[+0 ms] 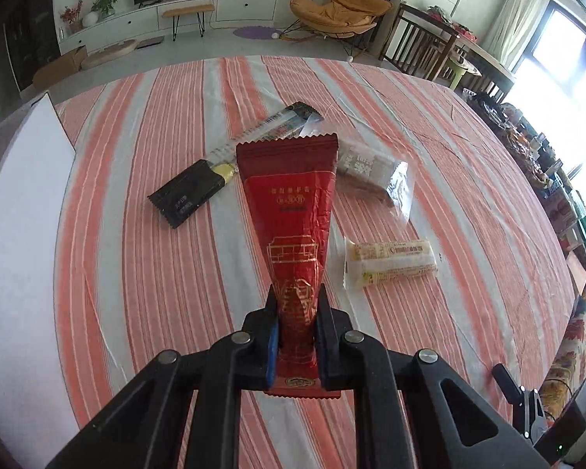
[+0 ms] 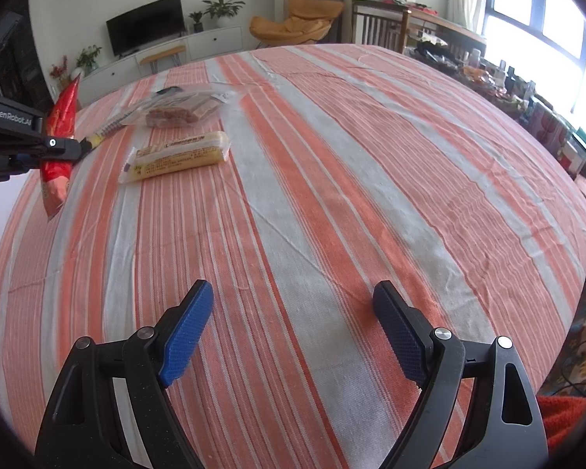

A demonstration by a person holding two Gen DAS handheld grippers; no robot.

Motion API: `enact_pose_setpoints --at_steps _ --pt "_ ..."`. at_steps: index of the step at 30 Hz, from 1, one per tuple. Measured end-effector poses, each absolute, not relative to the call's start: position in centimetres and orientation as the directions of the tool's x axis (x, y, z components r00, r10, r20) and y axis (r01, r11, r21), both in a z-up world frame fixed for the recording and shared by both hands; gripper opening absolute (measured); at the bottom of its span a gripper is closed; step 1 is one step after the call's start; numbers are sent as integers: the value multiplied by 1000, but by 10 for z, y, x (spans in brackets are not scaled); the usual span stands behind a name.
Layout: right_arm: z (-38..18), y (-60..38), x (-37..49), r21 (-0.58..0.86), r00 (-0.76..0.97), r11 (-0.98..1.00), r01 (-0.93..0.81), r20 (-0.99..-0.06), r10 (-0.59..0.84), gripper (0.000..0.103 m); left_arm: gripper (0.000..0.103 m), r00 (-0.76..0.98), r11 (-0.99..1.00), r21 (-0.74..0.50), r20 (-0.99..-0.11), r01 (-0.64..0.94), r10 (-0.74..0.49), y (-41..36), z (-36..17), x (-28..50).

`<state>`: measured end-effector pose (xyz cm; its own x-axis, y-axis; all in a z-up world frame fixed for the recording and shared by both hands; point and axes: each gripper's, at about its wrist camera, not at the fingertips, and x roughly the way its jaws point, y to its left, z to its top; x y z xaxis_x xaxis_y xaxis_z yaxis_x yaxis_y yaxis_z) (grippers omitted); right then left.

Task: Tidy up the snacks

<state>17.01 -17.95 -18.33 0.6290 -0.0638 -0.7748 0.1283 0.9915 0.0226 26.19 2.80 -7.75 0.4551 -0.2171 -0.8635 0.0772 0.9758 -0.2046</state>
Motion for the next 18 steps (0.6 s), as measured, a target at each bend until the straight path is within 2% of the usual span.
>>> enact_pose_setpoints --at_steps 6,11,13,14,15,17,18 --pt "-183 -179 170 22 629 991 128 -775 -64 87 14 359 966 -215 -898 144 -253 41 -68 183" --pt "-183 -179 171 21 629 991 132 -774 -67 87 15 362 983 -140 -916 118 -173 44 -101 167" --pt "-183 -179 171 20 629 991 132 -774 -68 87 21 409 991 -108 -903 76 -130 48 -113 168" --pt "-183 -179 171 21 629 991 132 -774 -67 87 35 433 994 -95 -895 46 -106 50 -117 170" --pt "-183 -179 171 21 630 991 131 -774 -67 87 59 452 996 -85 -888 18 -84 51 -120 170" --pt "-183 -179 171 21 630 991 132 -774 -67 87 84 499 997 -63 -866 -38 -36 53 -123 173" --pt "-184 -179 171 21 630 991 132 -774 -68 87 85 524 997 -51 -851 -55 -15 54 -124 175"
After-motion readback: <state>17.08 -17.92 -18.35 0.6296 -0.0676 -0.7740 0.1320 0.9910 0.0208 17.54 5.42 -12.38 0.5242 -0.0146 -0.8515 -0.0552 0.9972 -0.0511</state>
